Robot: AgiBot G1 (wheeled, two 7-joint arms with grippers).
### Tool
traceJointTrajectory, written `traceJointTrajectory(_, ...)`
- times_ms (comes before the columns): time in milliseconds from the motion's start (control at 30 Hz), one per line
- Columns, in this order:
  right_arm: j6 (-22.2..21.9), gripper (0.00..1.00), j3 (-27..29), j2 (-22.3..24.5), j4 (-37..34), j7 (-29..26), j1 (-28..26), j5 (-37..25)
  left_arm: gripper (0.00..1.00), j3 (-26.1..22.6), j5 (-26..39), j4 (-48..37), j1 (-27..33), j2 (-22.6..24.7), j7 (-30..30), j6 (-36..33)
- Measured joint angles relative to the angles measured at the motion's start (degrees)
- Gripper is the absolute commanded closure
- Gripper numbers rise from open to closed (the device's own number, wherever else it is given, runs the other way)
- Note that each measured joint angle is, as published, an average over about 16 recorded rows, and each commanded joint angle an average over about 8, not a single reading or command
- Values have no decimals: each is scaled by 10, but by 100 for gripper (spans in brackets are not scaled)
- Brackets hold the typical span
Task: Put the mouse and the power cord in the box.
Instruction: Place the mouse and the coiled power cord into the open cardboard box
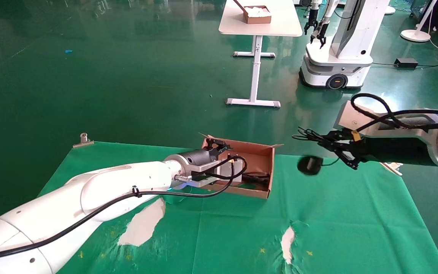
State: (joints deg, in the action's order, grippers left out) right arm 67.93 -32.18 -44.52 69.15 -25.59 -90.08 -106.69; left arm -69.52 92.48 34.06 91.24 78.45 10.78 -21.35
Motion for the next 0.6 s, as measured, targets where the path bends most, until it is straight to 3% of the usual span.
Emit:
traceJointTrajectory(333, -1, 100, -9, -33, 7, 14, -10, 1, 0, -14, -31, -99, 33, -29, -26, 29)
traceJointTrajectory(600, -54, 100, -32, -127, -44, 52, -12, -20, 0, -30, -12, -163, 51, -55, -58, 14)
